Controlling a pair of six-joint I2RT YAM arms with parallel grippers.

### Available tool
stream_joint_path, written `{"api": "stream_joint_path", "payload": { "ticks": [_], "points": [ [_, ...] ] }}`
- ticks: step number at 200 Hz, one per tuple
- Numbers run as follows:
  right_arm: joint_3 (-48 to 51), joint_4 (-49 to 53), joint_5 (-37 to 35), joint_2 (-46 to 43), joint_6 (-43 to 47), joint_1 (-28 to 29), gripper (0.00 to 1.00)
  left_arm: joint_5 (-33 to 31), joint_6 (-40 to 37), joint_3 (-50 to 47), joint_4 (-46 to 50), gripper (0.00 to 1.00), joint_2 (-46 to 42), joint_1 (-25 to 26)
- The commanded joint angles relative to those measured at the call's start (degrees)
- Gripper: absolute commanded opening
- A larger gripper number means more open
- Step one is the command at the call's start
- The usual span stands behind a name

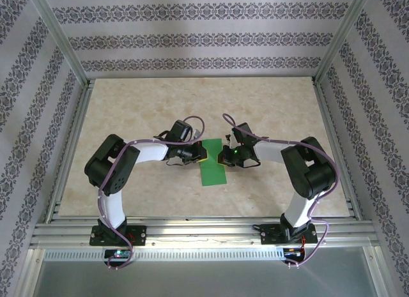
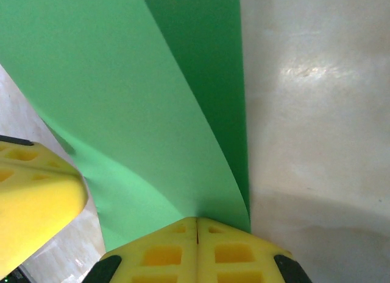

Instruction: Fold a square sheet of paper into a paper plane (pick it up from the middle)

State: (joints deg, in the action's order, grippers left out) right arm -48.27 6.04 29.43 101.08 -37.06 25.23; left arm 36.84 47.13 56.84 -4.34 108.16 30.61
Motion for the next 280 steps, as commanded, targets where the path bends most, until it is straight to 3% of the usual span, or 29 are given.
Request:
{"api": "stream_joint_path", "payload": {
  "ticks": [1, 60, 118, 280],
  "points": [
    [1.35, 8.1, -3.39, 3.01, 1.49, -0.2, 0.0, -0.78, -1.92, -0.84, -2.26, 0.0, 1.95, -0.81],
    [1.18, 8.63, -4.09, 2.99, 1.66, -0.1, 0.0, -1.07, -2.42, -3.13, -2.43, 0.0, 3.64, -1.25],
    [1.24, 9.13, -4.56, 2.81, 1.84, -0.05, 0.0, 0.14, -3.3, 2.25, 1.12, 0.01, 0.16, -2.03],
    [1.29, 9.16, -4.82, 2.99, 1.8, 0.02, 0.0, -0.16, -4.68, 4.54, 2.95, 0.0, 5.95, -4.77]
  ]
}}
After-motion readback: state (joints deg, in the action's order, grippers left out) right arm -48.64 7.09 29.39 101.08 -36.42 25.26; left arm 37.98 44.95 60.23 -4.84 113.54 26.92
